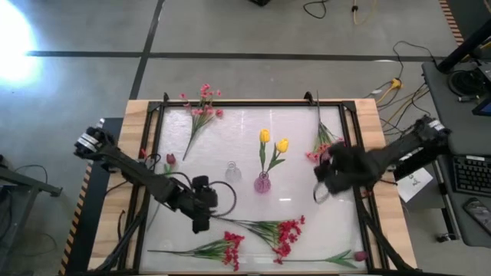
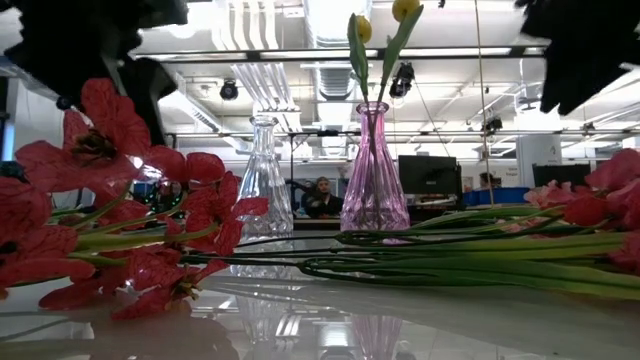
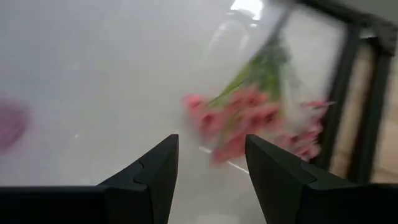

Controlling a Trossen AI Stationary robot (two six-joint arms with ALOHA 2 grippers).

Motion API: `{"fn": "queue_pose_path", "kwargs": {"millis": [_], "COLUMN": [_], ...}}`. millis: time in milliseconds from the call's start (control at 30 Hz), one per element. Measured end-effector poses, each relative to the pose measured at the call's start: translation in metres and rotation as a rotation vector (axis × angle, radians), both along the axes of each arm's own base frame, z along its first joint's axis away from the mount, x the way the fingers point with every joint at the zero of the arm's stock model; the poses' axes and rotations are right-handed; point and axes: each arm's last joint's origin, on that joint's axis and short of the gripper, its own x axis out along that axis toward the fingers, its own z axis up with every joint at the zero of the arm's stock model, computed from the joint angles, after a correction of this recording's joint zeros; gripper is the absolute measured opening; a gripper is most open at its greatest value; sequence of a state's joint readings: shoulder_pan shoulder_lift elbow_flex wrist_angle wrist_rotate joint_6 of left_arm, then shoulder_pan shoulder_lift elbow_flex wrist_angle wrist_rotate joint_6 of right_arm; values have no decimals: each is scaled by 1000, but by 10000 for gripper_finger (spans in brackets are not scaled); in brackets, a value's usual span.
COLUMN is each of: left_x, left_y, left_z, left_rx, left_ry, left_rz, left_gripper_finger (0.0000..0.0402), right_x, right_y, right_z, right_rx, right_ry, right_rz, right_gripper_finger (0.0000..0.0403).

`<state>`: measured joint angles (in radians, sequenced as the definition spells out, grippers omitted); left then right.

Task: Sort flowers into vase by color
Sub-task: Put the right pink flowers into the purple vase

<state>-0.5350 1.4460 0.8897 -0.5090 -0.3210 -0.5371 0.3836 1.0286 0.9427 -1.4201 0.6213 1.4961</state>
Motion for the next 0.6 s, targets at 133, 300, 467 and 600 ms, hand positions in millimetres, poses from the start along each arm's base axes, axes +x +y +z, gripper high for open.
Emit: {"fn": "queue_pose_path", "kwargs": {"millis": [133,300,467,600], "left_x": [-15,-23,-25,-21], "left_y": [9,14,15,13], "left_z": [-9,-15,-18,-20], "left_rx": [-59,-99,-100,-94], "left_ry": [-67,-134,-132,-125], "left_rz": [30,44,47,46], "left_gripper_finger": [194,194,194,194], "right_x": [-1,5,-4,-6], "right_y": [-45,-104,-161,-193], "right_z": [-5,-25,-51,-71], "right_rx": [-2,142,234,288], "right_ry": [27,-41,-1,36], "right_rz": [-89,-111,-217,-248], "right_gripper_finger": [178,178,178,184]}}
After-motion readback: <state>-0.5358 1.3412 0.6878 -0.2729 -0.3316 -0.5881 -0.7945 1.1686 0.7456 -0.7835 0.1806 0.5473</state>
